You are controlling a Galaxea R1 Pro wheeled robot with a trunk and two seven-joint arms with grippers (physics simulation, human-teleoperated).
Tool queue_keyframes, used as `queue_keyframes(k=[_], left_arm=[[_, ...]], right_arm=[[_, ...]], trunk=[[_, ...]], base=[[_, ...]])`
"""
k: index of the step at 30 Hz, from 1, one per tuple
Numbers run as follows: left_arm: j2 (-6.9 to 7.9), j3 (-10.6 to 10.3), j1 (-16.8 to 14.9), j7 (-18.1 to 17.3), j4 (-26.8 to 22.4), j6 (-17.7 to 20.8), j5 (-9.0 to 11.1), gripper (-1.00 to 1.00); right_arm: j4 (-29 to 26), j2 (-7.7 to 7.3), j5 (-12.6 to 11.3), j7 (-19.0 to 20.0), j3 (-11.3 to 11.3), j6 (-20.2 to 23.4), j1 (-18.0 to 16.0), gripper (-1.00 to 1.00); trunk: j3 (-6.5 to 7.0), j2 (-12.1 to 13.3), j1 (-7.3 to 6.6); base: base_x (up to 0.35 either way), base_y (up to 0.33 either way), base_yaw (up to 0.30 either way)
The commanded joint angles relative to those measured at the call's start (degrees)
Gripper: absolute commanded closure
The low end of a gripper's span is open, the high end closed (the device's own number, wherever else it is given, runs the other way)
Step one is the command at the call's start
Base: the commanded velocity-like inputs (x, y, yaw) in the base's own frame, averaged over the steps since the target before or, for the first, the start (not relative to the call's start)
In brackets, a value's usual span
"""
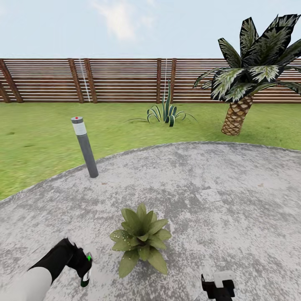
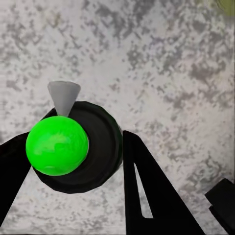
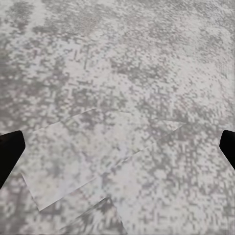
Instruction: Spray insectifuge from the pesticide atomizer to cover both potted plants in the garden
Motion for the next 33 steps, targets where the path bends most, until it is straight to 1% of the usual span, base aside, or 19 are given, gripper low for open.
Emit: queue_keyframes(k=[1, 2, 3, 5, 7, 8, 9, 11, 12, 13, 16, 17, 18, 19, 22, 26, 30, 33], left_arm=[[-0.28, 1.1, 0.3, 1.9, 1.4, 0.4, 0.9, 1.0], [-0.39, 1.4, 0.4, 3.0, 3.9, 0.3, 2.4, 1.0], [-0.43, 1.5, 0.4, 3.5, 5.3, 0.3, 3.5, 1.0], [-0.56, 1.5, 0.4, 3.8, 7.3, 0.2, 4.3, 1.0], [-1.22, 1.5, 0.4, 4.2, 9.7, 0.2, 4.7, 1.0], [-1.49, 1.5, 0.4, 5.1, 10.4, 0.2, 4.8, 1.0], [-1.63, 1.5, 0.4, 5.9, 10.6, 0.2, 4.8, 1.0], [-2.08, 1.5, 0.4, 9.2, 11.0, 0.2, 5.3, 1.0], [-2.22, 1.5, 0.4, 10.5, 11.1, 0.2, 6.3, 1.0], [-2.3, 1.5, 0.4, 11.4, 11.1, 0.2, 7.9, 1.0], [-2.32, 1.5, 0.4, 11.5, 10.9, 0.2, 8.2, 1.0], [-2.28, 1.6, 0.4, 11.5, 10.4, 0.2, 9.1, 1.0], [-2.25, 1.6, 0.4, 11.5, 10.4, 0.2, 9.5, 1.0], [-2.19, 1.6, 0.4, 11.6, 10.3, 0.2, 9.9, 1.0], [-2.23, 1.6, 0.4, 11.6, 10.3, 0.2, 10.1, 1.0], [-2.3, 1.5, 0.4, 11.6, 10.3, 0.2, 10.1, 1.0], [-2.32, 1.5, 0.4, 11.6, 10.4, 0.2, 10.1, 1.0], [-2.33, 1.5, 0.4, 11.6, 10.5, 0.2, 10.1, 1.0]], right_arm=[[0.1, 0.08, 0.6, -0.3, -0.3, -0.2, 0.0, -1.0], [0.1, 0.05, 0.6, -0.3, -0.3, -0.2, 0.0, -1.0], [0.1, 0.05, 0.6, -0.3, -0.3, -0.2, 0.0, -1.0], [0.1, 0.04, 0.6, -0.3, -0.3, -0.2, 0.0, -1.0], [0.0, 0.04, 0.6, -0.3, -0.3, -0.2, 0.0, -1.0], [0.0, 0.04, 0.6, -0.3, -0.3, -0.2, 0.0, -1.0], [0.0, 0.04, 0.6, -0.3, -0.3, -0.2, 0.0, -1.0], [0.0, 0.04, 0.6, -0.3, -0.3, -0.2, 0.0, -1.0], [0.0, 0.04, 0.6, -0.3, -0.3, -0.2, 0.0, -1.0], [0.0, 0.05, 0.6, -0.3, -0.3, -0.2, 0.0, -1.0], [0.1, -0.23, 0.7, -0.3, -0.3, -0.2, 0.0, -1.0], [0.1, -0.31, 0.7, -0.3, -0.3, -0.2, 0.0, -1.0], [0.1, -0.29, 0.7, -0.3, -0.3, -0.1, 0.0, -1.0], [0.1, 0.03, 0.6, -0.3, -0.3, -0.1, 0.0, -1.0], [0.1, 0.21, 0.6, -0.3, -0.2, -0.1, 0.0, -1.0], [0.1, 0.21, 0.6, -0.3, -0.2, -0.1, 0.0, -1.0], [0.1, 0.21, 0.6, -0.3, -0.2, -0.1, 0.0, -1.0], [0.2, 0.21, 0.6, -0.3, -0.2, -0.1, 0.0, -1.0]], trunk=[[-0.05, 0.0, -0.01], [-0.05, 0.0, -0.01], [-0.05, 0.0, -0.01], [-0.05, 0.0, -0.01], [-0.05, 0.0, -0.01], [-0.05, 0.0, -0.01], [-0.05, 0.0, -0.01], [-0.05, 0.0, -0.01], [-0.05, 0.0, -0.01], [-0.05, 0.0, -0.01], [-0.05, 0.0, -0.01], [-0.05, 0.0, -0.01], [-0.05, 0.0, -0.01], [-0.05, 0.0, -0.01], [-0.05, 0.0, -0.01], [-0.05, 0.0, -0.01], [-0.05, 0.0, -0.01], [-0.05, 0.0, -0.01]], base=[[0.0, 0.0, 0.0], [0.0, 0.0, 0.0], [0.0, 0.0, 0.0], [0.0, 0.0, 0.0], [0.0, 0.0, 0.0], [0.0, 0.0, 0.0], [0.0, 0.0, 0.0], [0.0, 0.0, 0.0], [0.0, 0.0, 0.0], [0.0, 0.0, 0.0], [0.0, 0.0, 0.0], [0.0, 0.0, 0.0], [0.0, 0.0, 0.0], [-0.107, -0.07, 0.0], [-0.208, -0.154, 0.0], [-0.017, -0.181, 0.0], [-0.001, -0.035, 0.001], [0.0, -0.003, 0.144]])
